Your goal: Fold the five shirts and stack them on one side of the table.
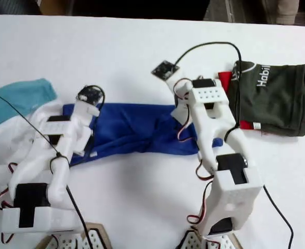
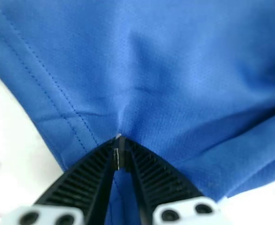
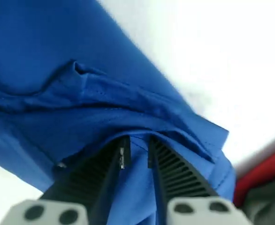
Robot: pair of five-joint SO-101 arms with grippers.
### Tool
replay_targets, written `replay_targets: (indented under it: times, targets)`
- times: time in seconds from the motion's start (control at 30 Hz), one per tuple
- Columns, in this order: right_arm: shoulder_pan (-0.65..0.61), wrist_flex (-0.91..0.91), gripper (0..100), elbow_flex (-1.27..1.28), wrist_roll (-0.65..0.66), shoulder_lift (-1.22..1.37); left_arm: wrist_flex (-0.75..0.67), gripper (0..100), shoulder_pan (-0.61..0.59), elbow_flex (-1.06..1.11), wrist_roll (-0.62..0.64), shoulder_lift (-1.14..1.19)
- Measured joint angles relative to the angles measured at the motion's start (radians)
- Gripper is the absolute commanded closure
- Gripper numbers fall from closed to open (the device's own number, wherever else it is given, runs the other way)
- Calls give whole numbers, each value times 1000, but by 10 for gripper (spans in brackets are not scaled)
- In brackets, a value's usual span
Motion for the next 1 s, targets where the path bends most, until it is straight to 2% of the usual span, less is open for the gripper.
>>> replay_targets:
  times: [0.27,0.4,0.6,0.77,1.0]
  targets:
    - [9,199,921,-115,-25,-126,0,976,0,0,0,0]
    - [100,278,919,-120,-18,-163,0,976,0,0,0,0]
    - [230,358,891,-115,104,-124,0,976,0,0,0,0]
    - [224,370,810,-109,129,-32,0,976,0,0,0,0]
    - [118,308,823,-121,129,41,0,976,0,0,0,0]
